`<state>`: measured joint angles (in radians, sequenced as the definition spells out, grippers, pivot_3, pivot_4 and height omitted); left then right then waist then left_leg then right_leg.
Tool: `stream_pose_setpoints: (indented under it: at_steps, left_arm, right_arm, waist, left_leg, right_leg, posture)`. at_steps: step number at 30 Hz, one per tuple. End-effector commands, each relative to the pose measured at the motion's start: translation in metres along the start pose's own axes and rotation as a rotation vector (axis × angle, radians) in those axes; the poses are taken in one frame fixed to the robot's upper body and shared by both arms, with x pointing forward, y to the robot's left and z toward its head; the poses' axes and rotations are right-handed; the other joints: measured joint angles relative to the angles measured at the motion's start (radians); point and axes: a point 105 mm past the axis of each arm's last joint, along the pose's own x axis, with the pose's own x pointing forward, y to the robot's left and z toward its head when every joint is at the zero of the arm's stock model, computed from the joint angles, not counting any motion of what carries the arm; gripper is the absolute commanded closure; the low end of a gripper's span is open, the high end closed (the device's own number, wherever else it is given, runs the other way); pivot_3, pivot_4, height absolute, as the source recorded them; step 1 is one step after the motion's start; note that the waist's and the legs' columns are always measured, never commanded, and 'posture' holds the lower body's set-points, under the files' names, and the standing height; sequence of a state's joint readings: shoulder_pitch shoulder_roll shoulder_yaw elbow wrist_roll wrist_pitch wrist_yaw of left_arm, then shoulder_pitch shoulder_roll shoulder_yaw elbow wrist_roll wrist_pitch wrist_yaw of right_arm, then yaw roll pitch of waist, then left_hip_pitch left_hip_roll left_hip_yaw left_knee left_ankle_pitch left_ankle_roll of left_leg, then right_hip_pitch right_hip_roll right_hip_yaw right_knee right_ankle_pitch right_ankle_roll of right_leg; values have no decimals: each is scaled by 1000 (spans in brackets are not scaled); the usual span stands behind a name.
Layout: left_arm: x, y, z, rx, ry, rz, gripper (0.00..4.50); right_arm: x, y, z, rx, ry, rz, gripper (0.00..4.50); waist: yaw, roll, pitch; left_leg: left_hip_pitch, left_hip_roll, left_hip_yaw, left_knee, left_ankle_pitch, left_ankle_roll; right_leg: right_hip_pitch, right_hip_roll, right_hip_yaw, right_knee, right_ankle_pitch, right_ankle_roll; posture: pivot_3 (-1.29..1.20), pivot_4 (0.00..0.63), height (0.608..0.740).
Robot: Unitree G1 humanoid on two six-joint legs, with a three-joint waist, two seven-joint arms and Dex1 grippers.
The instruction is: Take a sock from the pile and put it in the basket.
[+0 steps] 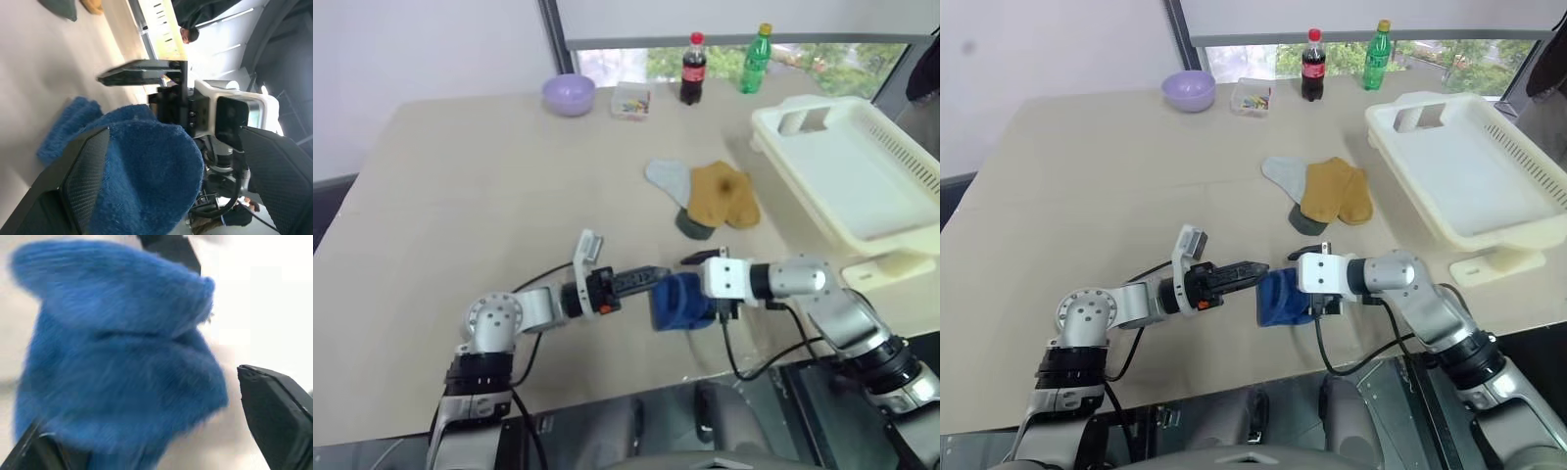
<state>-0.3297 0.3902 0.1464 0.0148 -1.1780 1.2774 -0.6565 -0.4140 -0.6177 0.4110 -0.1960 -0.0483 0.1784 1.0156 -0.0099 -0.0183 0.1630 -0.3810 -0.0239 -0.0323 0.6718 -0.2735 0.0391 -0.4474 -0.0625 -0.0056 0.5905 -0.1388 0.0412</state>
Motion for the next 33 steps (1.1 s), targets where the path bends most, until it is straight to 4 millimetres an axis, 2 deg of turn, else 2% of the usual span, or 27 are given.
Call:
stream_pose_setpoints:
  at_steps: [1, 5, 8, 14, 16, 20, 23, 26, 30, 33]
  left_arm:
    - [6, -8, -6, 0, 22, -50, 0]
    - [9, -7, -13, -6, 49, -50, 0]
    - [11, -7, -13, -13, 45, -53, 0]
    - [16, -5, -11, -9, 50, -49, 0]
    - [18, -4, -9, -7, 48, -49, 0]
    - [19, -3, -6, -2, 38, -48, 0]
    - [19, -2, -6, 2, 36, -46, 0]
    - [19, -1, -5, 2, 21, -44, 0]
    - [19, -2, -6, 4, 18, -44, 0]
    - [18, -1, -5, 8, 12, -40, 0]
  right_arm:
    - [-14, -10, 12, -2, -33, -65, 31]
    - [-28, -13, 3, 60, -23, -121, 31]
    - [-47, -12, -7, 144, -4, -156, 31]
    - [-84, -7, -2, 431, -82, -199, 31]
    - [-87, -7, 3, 513, -110, -208, 31]
    - [-66, -3, 16, 679, -169, -201, 31]
    - [-42, -2, 17, 788, -167, -209, 31]
    - [-26, 2, 9, 844, -139, -211, 31]
    - [-16, 5, -1, 884, -96, -208, 31]
    - [-9, 19, -20, 881, 8, -171, 31]
  waist:
    - [0, -1, 1]
    - [1, -2, 1]
    - [4, -3, 3]
    - [6, -3, 4]
    - [6, -4, 5]
    - [2, -4, 5]
    - [-1, -4, 5]
    - [2, -4, 5]
    - [3, -4, 5]
    - [1, -4, 5]
  left_leg:
    - [0, 0, 0, 0, 0, 0]
    - [0, 0, 0, 0, 0, 0]
    - [0, 0, -1, 0, 0, 0]
    - [0, 0, -1, 0, 0, 0]
    - [0, 0, -1, 0, 0, 0]
    - [0, 1, -1, 0, 0, 0]
    - [0, 2, -1, 0, 0, 0]
    - [0, 1, -2, 0, 0, 0]
    - [-1, -1, -1, 0, 0, 0]
    - [-1, -2, -1, 0, 0, 0]
  right_leg:
    - [0, -1, 0, 0, 0, 0]
    - [0, 0, -1, 1, 0, 0]
    - [0, -1, -1, 1, 0, 0]
    - [0, -1, -1, 0, 0, 0]
    - [0, -1, -1, 1, 0, 0]
    - [0, 0, -2, 1, 0, 0]
    - [0, 1, -2, 2, 0, 0]
    - [0, 0, -2, 1, 0, 0]
    - [0, -2, -1, 0, 0, 0]
    - [0, -2, -1, 1, 0, 0]
  posture:
    - [0, 150, 732]
    - [0, 150, 732]
    - [0, 150, 732]
    - [0, 150, 732]
    - [0, 150, 732]
    - [0, 150, 732]
    - [0, 150, 732]
    - [0, 150, 732]
    - [0, 150, 732]
    - [0, 150, 732]
